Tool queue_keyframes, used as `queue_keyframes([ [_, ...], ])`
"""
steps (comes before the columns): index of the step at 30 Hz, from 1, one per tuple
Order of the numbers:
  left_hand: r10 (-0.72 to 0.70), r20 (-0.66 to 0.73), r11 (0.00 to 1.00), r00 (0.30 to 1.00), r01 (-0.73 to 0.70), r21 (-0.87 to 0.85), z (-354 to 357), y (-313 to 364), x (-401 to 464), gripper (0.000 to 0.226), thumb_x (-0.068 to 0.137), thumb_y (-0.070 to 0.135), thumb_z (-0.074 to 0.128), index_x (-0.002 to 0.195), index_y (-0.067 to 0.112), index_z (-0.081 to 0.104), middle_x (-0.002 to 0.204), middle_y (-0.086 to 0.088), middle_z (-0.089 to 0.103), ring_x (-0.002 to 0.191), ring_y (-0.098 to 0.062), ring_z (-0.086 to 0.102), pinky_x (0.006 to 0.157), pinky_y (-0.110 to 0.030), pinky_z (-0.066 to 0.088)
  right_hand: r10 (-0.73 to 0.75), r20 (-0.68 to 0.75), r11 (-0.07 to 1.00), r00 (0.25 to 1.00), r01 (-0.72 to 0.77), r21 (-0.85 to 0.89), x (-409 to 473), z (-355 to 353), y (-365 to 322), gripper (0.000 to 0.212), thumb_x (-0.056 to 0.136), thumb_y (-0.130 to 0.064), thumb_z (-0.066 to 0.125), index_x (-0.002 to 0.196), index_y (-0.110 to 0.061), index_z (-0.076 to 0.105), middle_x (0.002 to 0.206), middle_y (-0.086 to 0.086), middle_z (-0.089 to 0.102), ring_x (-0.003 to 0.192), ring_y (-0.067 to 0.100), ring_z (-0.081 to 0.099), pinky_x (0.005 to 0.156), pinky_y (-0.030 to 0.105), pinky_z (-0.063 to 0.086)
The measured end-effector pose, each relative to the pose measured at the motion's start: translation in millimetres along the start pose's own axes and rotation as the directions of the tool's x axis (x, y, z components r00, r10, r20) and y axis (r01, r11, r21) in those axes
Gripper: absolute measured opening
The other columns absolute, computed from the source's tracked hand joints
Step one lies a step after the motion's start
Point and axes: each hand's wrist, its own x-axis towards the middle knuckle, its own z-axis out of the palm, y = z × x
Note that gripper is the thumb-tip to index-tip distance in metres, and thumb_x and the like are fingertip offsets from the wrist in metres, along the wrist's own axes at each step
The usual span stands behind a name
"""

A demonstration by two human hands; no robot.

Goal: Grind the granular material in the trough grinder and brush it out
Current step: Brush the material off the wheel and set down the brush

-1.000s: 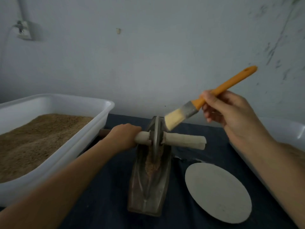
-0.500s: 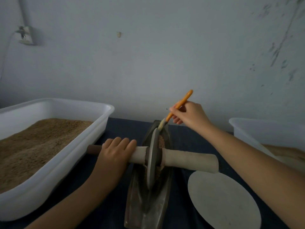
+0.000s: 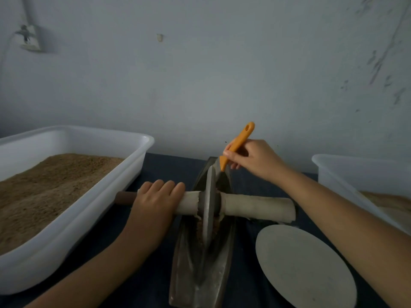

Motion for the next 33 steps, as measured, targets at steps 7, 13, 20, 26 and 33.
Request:
queue_keyframes([
  [7, -0.009, 0.020, 1.000, 1.000, 0.010, -0.006, -0.1, 0.3, 0.1, 0.043, 0.045, 0.012, 0.088, 0.082, 0.010, 0.067, 0.073, -0.004, 0.063, 0.063, -0.022, 0.061, 0.060, -0.033, 0.047, 0.085, 0.159, 0.996, 0.984, -0.082, -0.028, -1.2, 8.5, 6.3, 0.022, 0.093, -0.032, 0.054, 0.100, -0.013, 0.062, 0.083, 0.000, 0.067, 0.076, 0.007, 0.065, 0.072, 0.021, 0.052],
  [13, -0.024, 0.051, 1.000, 0.998, 0.024, 0.009, -1.7, 1.4, 0.9, 0.043, 0.045, 0.013, 0.088, 0.082, 0.011, 0.066, 0.073, -0.003, 0.063, 0.064, -0.022, 0.061, 0.060, -0.033, 0.047, 0.070, 0.034, 0.993, 0.997, -0.066, -0.096, 2.1, 3.6, 5.5, 0.019, 0.094, -0.032, 0.053, 0.096, -0.015, 0.061, 0.079, -0.003, 0.066, 0.074, 0.006, 0.064, 0.073, 0.023, 0.053],
  [20, -0.019, 0.110, 1.000, 0.994, 0.017, 0.019, -3.5, 0.4, 6.6, 0.044, 0.042, 0.010, 0.088, 0.079, 0.013, 0.064, 0.069, -0.002, 0.062, 0.059, -0.021, 0.059, 0.056, -0.032, 0.046, 0.058, -0.185, 0.998, 0.981, -0.064, -0.029, -23.4, -22.3, -8.4, 0.017, 0.094, -0.027, 0.052, 0.096, -0.014, 0.063, 0.077, -0.005, 0.066, 0.069, 0.001, 0.063, 0.067, 0.015, 0.053],
  [26, -0.077, 0.295, 0.996, 0.952, 0.057, 0.076, 3.0, -4.5, 18.3, 0.035, 0.086, 0.035, 0.059, 0.116, 0.030, 0.041, 0.115, 0.011, 0.053, 0.106, -0.009, 0.050, 0.090, -0.025, 0.033, -0.127, -0.425, 0.874, 0.896, -0.101, -0.475, -99.6, -45.4, -11.4, 0.015, 0.093, -0.020, 0.054, 0.095, -0.010, 0.064, 0.073, 0.004, 0.060, 0.060, 0.017, 0.052, 0.053, 0.022, 0.039],
  [33, -0.072, 0.366, 0.993, 0.928, 0.034, 0.109, 4.2, -8.7, 26.8, 0.032, 0.087, 0.035, 0.059, 0.113, 0.026, 0.043, 0.115, 0.006, 0.056, 0.106, -0.013, 0.054, 0.091, -0.027, 0.037, 0.085, -0.306, 0.803, 0.948, -0.247, -0.542, -180.3, -37.1, -17.4, 0.014, 0.090, -0.015, 0.056, 0.099, -0.009, 0.065, 0.070, 0.001, 0.052, 0.055, 0.011, 0.046, 0.051, 0.018, 0.031],
])
